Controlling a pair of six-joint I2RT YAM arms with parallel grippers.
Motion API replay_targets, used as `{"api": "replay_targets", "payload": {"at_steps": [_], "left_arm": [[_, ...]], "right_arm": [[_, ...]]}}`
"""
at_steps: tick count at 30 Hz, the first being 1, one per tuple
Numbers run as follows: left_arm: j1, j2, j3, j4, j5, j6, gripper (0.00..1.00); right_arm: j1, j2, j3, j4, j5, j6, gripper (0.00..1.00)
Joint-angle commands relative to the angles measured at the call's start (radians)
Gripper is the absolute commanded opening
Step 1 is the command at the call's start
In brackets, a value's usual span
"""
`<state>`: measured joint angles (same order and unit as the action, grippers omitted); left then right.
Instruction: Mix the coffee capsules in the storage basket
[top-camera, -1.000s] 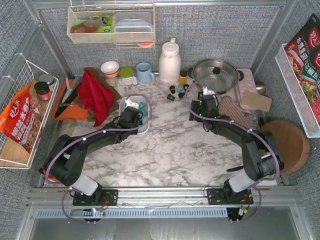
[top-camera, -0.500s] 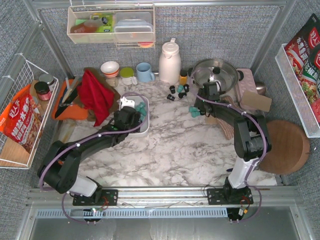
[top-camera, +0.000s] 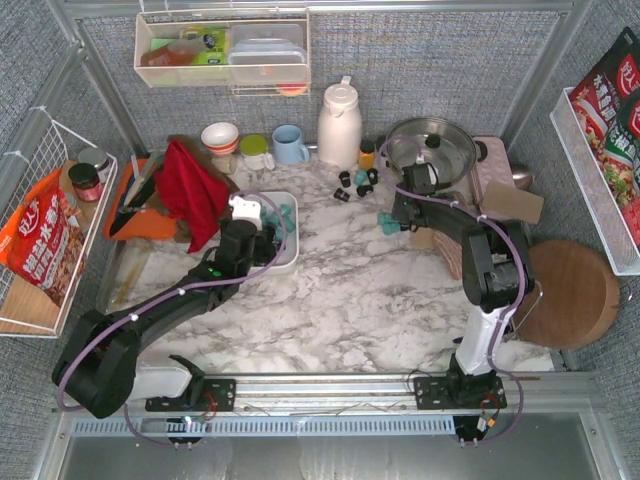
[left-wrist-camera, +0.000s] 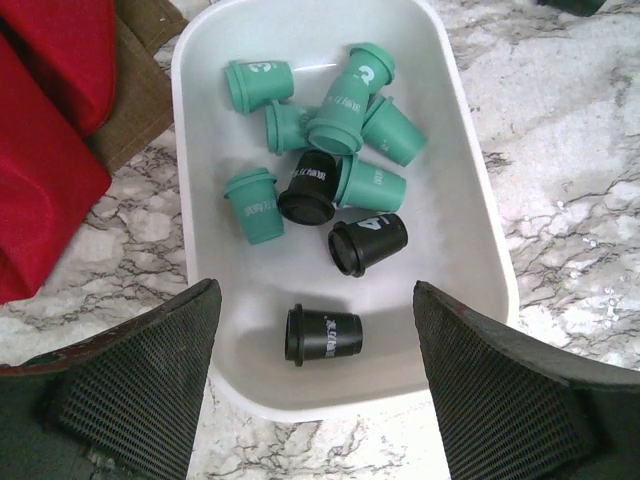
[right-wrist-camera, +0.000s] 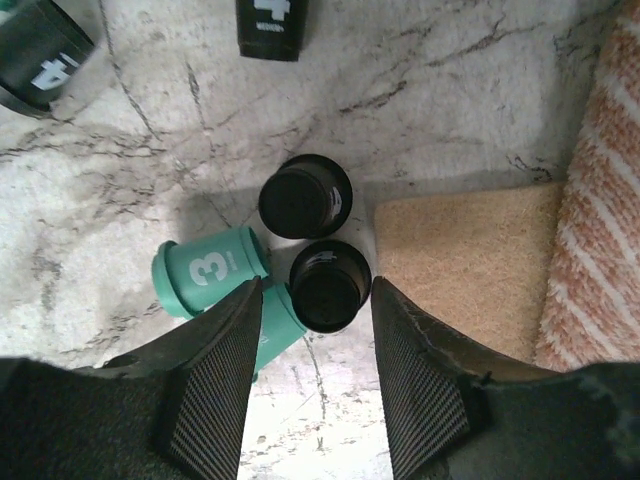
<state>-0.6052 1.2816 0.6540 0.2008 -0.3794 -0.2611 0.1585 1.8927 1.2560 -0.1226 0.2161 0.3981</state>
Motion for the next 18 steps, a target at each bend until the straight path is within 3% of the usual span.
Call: {"api": "replay_targets", "payload": {"at_steps": [1,9,18], "left_arm": [[0.002,-0.001,0.001,0.044,0.020,0.019,0.86],[0.002,0.000,0.003,0.058,0.041,0.036,0.86],[-0.001,-0.010,-0.026,0.161,0.152,0.097,0.86]], "right_arm": [[-0.002,0.016,0.013,-0.035,0.007,0.018,0.51],[-0.007,0.013,0.028,-0.040,-0.014,0.009,0.30],[-0.006,-0.100,-0.013,-0.059,-0.060,-0.022,0.20]]}}
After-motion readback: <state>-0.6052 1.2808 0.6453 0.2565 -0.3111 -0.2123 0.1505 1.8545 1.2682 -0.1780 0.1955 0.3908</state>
